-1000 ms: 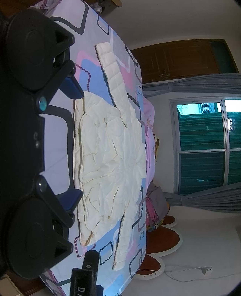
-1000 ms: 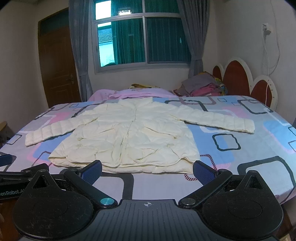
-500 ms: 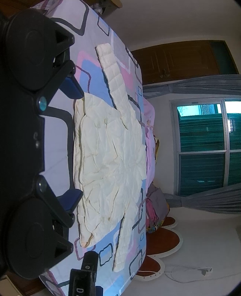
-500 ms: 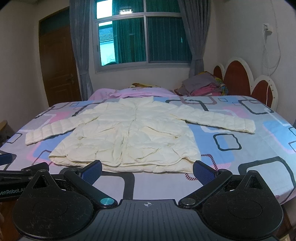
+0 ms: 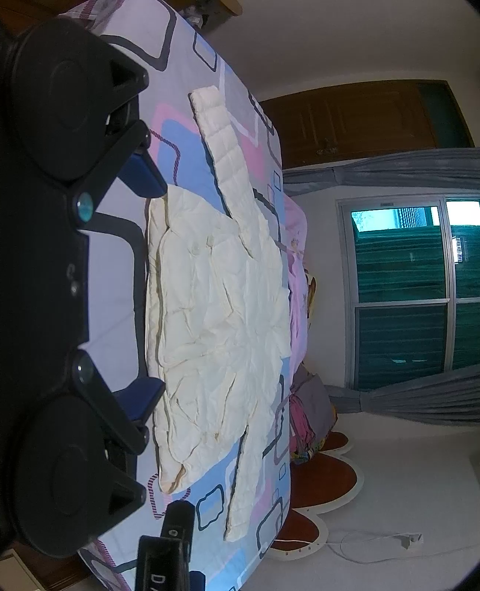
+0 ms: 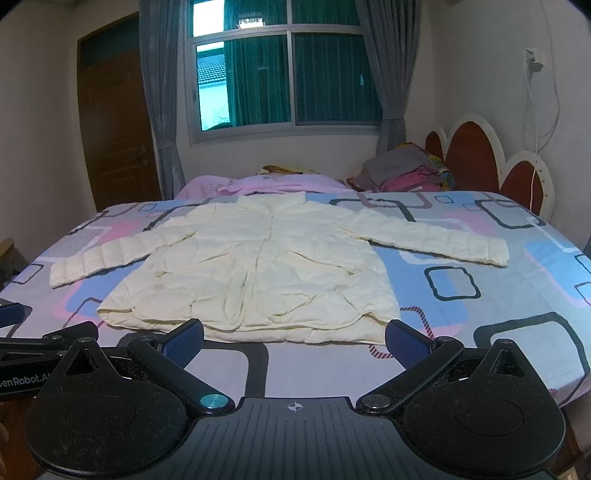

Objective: Fold large clothes
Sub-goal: 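Grasp the cream jacket sleeve with the right gripper and fold it across the body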

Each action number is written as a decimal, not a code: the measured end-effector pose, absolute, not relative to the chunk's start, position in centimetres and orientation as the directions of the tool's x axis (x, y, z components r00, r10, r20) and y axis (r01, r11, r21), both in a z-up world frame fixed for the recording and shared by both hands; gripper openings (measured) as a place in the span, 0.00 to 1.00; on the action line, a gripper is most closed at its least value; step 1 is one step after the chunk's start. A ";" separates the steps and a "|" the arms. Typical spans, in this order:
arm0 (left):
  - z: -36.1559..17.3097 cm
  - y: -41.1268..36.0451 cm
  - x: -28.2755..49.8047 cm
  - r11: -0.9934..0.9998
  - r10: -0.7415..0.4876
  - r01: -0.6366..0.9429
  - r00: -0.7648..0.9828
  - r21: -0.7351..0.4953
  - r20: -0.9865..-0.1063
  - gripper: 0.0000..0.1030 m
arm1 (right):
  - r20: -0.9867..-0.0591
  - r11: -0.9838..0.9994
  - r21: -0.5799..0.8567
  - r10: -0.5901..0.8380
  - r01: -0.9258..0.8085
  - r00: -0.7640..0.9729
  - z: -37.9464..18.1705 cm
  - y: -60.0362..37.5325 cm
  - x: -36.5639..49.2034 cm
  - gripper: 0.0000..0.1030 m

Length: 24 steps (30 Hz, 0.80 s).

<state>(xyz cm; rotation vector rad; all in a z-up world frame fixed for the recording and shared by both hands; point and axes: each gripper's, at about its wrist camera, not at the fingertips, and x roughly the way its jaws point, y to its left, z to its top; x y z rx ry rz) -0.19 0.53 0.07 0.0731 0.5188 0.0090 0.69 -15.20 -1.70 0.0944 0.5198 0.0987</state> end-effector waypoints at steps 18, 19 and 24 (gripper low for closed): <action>-0.8 1.2 4.2 0.997 0.041 -0.001 0.855 0.078 -0.518 1.00 | -0.497 0.981 0.188 0.133 -0.043 0.857 -2.5 -17.8 5.3 1.00; -0.8 1.3 5.1 0.997 0.043 -0.003 0.856 0.077 -0.514 1.00 | -0.496 0.979 0.200 0.137 -0.041 0.857 -2.5 -18.1 6.0 1.00; -1.1 2.0 9.8 0.999 -0.002 0.029 0.850 0.043 -0.526 1.00 | -0.512 0.976 0.217 0.109 0.005 0.852 -2.8 -19.4 10.7 1.00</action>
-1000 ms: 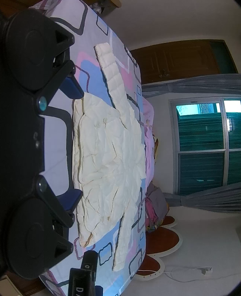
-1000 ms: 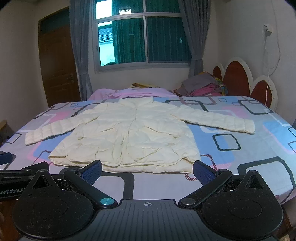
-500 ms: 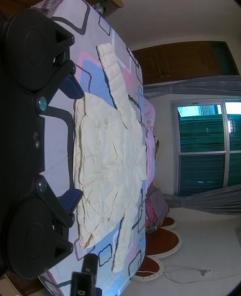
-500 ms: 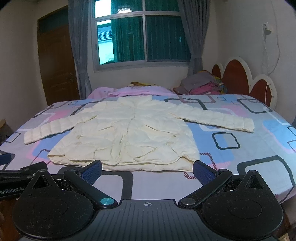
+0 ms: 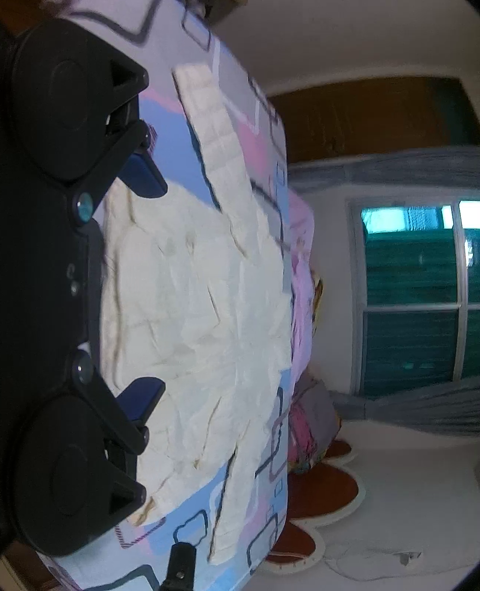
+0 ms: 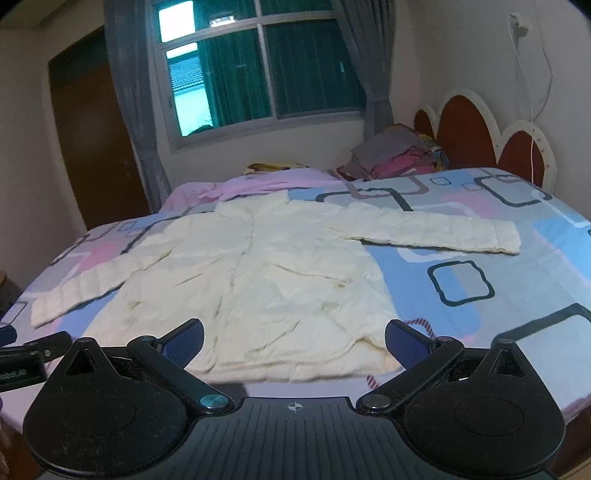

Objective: Fold large clothes
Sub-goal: 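Grasp the cream jacket sleeve with the right gripper and fold it across the body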

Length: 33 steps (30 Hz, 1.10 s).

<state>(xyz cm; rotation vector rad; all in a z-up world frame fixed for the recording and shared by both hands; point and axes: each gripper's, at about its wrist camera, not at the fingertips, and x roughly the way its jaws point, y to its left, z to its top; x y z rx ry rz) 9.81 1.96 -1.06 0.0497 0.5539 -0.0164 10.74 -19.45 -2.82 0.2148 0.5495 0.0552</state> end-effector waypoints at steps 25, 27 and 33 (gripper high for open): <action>-5.4 -4.6 31.9 0.981 -0.183 0.183 0.786 -0.061 -0.590 0.83 | -0.556 0.820 0.361 -0.192 0.443 0.808 -6.4 -37.1 28.6 0.52; -5.8 -5.7 33.4 0.983 -0.175 0.177 0.775 -0.056 -0.607 0.77 | -0.573 0.788 0.392 -0.194 0.475 0.796 -7.9 -39.8 30.3 0.52; -7.7 -9.7 38.7 0.982 -0.158 0.188 0.734 -0.026 -0.661 0.65 | -0.613 0.679 0.482 -0.190 0.554 0.767 -13.1 -47.9 34.6 0.52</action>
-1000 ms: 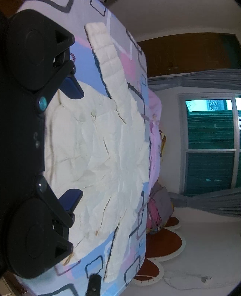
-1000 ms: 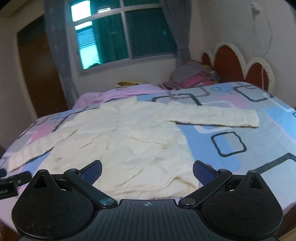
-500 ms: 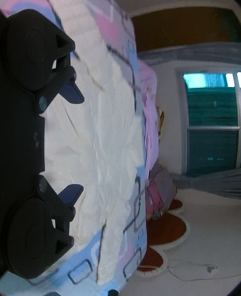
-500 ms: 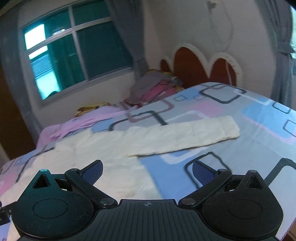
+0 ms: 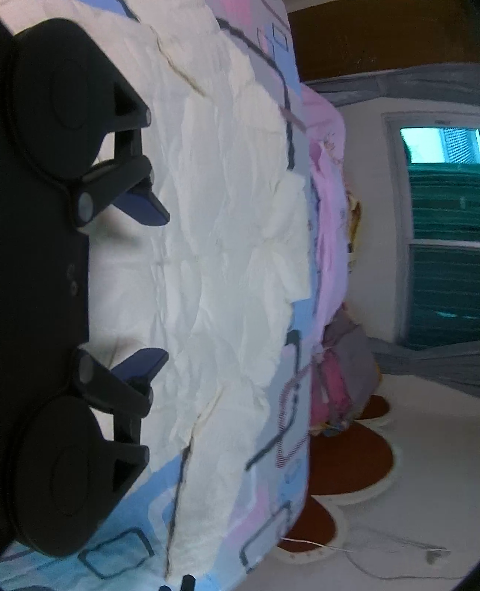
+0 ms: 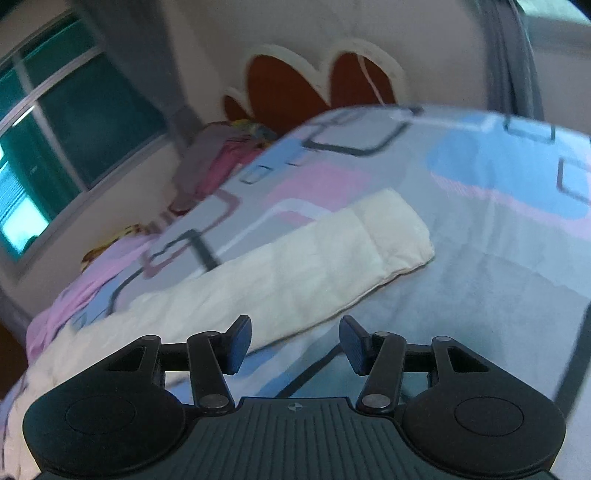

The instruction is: Fold large clothes

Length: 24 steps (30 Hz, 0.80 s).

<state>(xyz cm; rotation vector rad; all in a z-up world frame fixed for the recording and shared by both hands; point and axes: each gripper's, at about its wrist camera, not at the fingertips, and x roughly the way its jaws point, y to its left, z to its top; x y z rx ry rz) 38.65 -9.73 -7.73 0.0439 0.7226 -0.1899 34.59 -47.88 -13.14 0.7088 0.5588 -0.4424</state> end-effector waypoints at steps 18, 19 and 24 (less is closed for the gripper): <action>-9.6 -14.8 43.3 0.985 -0.082 0.166 0.674 0.041 -0.735 0.62 | -0.629 0.554 0.590 -0.141 0.588 0.764 -18.7 -55.8 36.6 0.06; -9.6 -14.6 43.4 0.985 -0.076 0.164 0.668 0.047 -0.740 0.62 | -0.636 0.582 0.560 -0.154 0.590 0.756 -18.2 -55.5 37.1 0.04; -9.5 -11.9 43.1 0.991 -0.048 0.125 0.670 0.049 -0.741 0.59 | -0.559 0.788 0.385 -0.215 0.480 0.801 -12.9 -51.2 39.4 0.03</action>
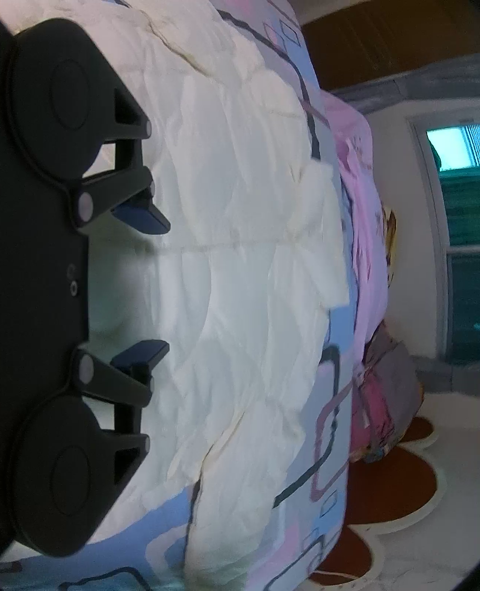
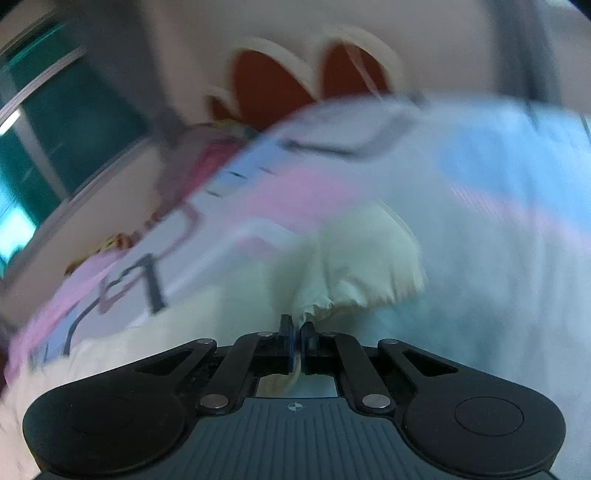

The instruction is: Fold large clothes

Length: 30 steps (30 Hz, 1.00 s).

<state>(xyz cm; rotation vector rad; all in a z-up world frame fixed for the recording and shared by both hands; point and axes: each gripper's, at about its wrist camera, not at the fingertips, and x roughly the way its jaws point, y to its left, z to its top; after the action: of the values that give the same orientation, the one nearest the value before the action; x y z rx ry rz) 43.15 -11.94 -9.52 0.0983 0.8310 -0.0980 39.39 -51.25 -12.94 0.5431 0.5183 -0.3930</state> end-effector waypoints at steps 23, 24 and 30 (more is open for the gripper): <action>-8.8 5.6 43.2 0.988 -0.139 0.045 0.688 -0.149 -0.713 0.68 | -0.575 0.949 0.138 0.309 -0.283 0.757 -11.2 -11.1 47.5 0.03; -8.9 6.3 43.3 0.986 -0.142 0.032 0.687 -0.166 -0.713 0.68 | -0.588 0.945 0.137 0.320 -0.298 0.743 -11.9 -10.0 47.4 0.03; -9.1 7.6 44.2 0.979 -0.170 0.036 0.685 -0.201 -0.708 0.93 | -0.649 0.946 0.089 0.293 -0.313 0.702 -14.6 -6.2 46.7 0.03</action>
<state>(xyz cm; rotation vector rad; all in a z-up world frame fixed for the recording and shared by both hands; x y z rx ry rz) 44.16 7.59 -9.06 -0.1761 0.8088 -0.1161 46.68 -6.24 -14.58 -0.0286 0.7172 0.3373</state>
